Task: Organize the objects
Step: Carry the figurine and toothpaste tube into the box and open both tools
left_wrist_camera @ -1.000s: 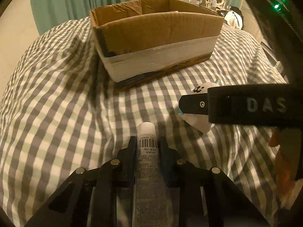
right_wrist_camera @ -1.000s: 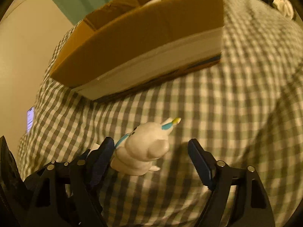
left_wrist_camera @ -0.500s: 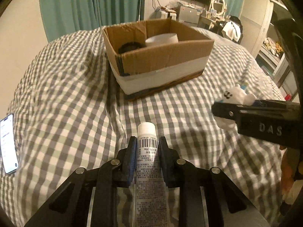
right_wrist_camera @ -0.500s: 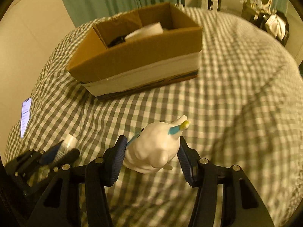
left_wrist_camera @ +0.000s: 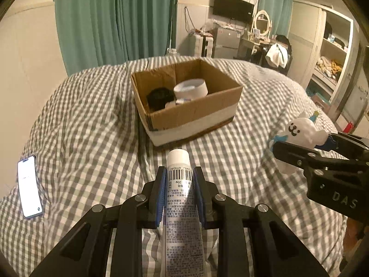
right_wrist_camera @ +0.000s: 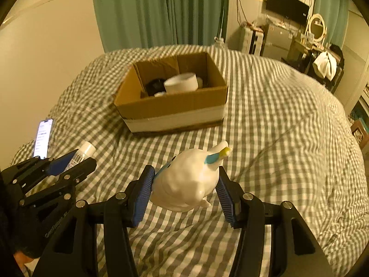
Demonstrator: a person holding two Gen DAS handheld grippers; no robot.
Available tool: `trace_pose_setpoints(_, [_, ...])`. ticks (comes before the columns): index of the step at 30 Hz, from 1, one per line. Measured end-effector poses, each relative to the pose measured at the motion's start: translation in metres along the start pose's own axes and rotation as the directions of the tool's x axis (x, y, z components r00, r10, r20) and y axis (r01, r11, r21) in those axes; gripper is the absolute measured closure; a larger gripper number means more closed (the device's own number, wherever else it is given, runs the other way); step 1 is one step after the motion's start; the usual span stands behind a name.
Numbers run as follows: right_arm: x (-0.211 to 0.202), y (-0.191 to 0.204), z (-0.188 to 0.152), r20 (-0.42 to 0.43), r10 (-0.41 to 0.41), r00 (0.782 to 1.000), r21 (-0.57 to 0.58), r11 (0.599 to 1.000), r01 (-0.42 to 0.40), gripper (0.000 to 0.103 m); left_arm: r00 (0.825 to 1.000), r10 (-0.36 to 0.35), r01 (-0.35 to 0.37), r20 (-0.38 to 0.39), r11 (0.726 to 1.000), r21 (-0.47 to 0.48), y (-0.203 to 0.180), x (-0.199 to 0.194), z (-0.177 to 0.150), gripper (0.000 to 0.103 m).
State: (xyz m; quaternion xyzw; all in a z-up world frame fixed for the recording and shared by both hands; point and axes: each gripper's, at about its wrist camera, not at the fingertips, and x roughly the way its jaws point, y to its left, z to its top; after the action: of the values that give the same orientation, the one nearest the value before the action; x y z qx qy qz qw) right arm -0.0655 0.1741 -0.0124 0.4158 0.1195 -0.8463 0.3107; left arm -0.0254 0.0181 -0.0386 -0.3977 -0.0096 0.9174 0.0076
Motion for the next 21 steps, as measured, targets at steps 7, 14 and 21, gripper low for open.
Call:
trace_pose_setpoints(7, [-0.040,0.000,0.011,0.081,-0.003,0.997,-0.014,1.000,0.004,0.050,0.998,-0.003,0.002,0.059,1.000,0.009,-0.004,-0.024,0.022,0.080])
trace_pose_setpoints(14, [-0.063,0.006,0.033,0.134,0.003,0.991,-0.044,0.999,0.003,0.050,0.993,-0.017,0.018,0.117,1.000,-0.007,0.002,-0.041,0.052,0.080])
trace_pose_setpoints(21, [-0.066,0.013,0.073,0.177,0.026,0.984,-0.072,0.997,-0.013,0.050,0.988,-0.015,0.014,0.156,1.000,0.005,0.007,-0.036,0.091,0.080])
